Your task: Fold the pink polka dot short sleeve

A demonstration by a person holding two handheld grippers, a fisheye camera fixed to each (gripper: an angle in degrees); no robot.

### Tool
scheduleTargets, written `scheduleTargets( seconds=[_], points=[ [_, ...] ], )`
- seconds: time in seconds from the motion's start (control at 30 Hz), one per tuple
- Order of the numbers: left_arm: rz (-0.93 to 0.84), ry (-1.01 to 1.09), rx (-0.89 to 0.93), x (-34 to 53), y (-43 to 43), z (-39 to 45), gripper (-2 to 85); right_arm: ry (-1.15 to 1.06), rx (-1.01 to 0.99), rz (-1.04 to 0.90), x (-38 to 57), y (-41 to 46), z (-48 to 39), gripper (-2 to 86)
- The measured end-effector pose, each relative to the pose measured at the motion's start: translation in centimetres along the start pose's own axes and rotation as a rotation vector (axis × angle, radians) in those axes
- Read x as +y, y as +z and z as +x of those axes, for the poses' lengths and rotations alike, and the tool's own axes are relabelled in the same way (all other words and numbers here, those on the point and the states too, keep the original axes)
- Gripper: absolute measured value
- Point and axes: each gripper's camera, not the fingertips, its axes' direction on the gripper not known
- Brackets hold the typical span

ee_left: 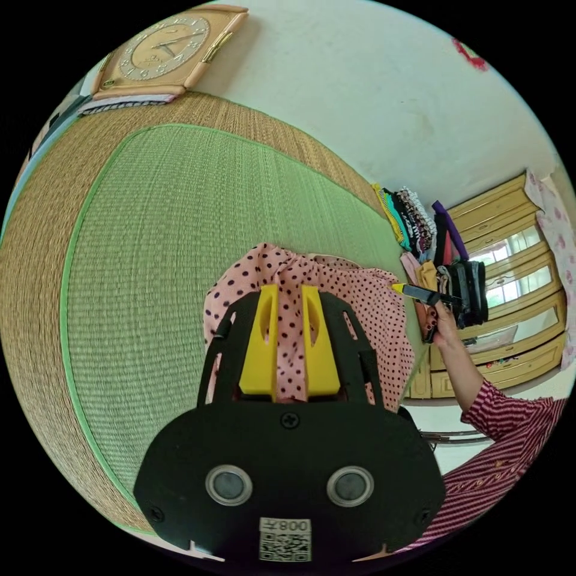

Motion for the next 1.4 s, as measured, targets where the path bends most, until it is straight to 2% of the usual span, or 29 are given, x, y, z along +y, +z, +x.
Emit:
scheduleTargets(
  seconds=[0.2,0.37,0.47,0.6,0.7,1.0,1.23,1.4],
  points=[
    [0.024,-0.101,0.009,7.2,-4.1,-2.9,8.9,-0.039,-0.093,-0.003,8.9,-3.3,2.9,8.0],
    [-0.021,-0.212,0.091,11.5,-4.7,-4.8,9.9,-0.003,-0.076,-0.122,17.2,-1.4,4.8,8.3],
    [-0.074,-0.202,0.113,12.1,-3.8,-4.2,9.1,0.033,-0.093,-0.132,19.7,-0.2,5.6,8.1],
    [-0.144,-0.195,0.091,11.6,-2.2,-3.1,4.5,0.048,-0.138,-0.153,21.2,1.0,5.9,4.0],
    [-0.132,-0.175,0.069,11.2,-2.6,-2.1,2.4,0.044,-0.161,-0.128,22.7,0.4,5.7,1.8],
    [-0.137,-0.221,0.050,12.1,-2.3,-0.6,2.2,0.162,-0.313,-0.051,29.6,1.3,8.2,0.6],
    [-0.022,-0.211,-0.025,12.5,-4.6,3.0,3.9,0.187,-0.256,0.037,31.1,-1.0,6.3,0.3],
    [-0.038,-0.063,-0.012,10.6,-3.2,8.9,4.0,0.085,-0.217,0.055,27.9,-1.1,1.4,0.1]
  ],
)
